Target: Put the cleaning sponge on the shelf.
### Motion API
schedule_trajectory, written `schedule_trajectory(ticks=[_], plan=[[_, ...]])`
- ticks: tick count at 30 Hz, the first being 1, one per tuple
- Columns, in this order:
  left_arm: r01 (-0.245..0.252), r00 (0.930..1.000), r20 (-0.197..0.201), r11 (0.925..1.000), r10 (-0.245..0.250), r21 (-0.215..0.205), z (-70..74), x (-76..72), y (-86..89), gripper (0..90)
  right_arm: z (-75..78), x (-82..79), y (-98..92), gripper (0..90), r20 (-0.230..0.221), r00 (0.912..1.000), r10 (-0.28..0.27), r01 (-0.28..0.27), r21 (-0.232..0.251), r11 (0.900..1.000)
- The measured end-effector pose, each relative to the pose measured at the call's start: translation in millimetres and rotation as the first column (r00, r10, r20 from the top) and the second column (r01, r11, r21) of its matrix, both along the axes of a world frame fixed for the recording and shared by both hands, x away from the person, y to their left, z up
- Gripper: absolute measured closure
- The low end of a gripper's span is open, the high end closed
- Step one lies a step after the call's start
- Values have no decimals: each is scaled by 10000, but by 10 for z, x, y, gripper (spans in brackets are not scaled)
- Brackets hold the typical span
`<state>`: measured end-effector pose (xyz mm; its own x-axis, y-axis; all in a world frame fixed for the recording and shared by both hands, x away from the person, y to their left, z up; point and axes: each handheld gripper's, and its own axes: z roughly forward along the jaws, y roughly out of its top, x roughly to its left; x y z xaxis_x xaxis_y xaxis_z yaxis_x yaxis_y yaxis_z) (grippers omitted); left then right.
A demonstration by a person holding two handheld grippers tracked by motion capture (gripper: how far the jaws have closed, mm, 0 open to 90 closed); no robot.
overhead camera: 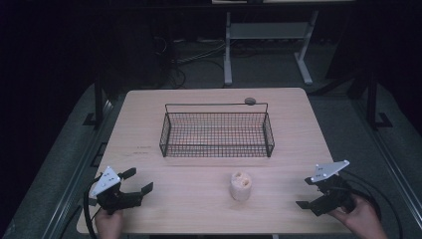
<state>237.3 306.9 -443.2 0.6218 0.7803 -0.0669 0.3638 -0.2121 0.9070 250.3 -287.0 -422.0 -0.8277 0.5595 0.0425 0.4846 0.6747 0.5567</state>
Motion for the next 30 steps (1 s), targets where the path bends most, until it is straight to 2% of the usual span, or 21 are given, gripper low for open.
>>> schedule_trajectory(ticks=[9,17,21,30], plan=[[-250,9994,222,9996,247,115,12,-19,4,138,66,21,80,152,78,9994,349,-348,-88,9994],[-166,9996,247,9999,167,-35,10,-25,13,139,105,47,184,152,110,9977,663,-660,-203,9976],[-139,9994,307,9999,138,29,18,-32,11,138,125,59,230,151,84,9973,728,-725,-280,9970],[-207,9990,391,9998,209,-58,31,-55,34,139,175,132,446,151,166,9904,1374,-1364,-518,9893]])
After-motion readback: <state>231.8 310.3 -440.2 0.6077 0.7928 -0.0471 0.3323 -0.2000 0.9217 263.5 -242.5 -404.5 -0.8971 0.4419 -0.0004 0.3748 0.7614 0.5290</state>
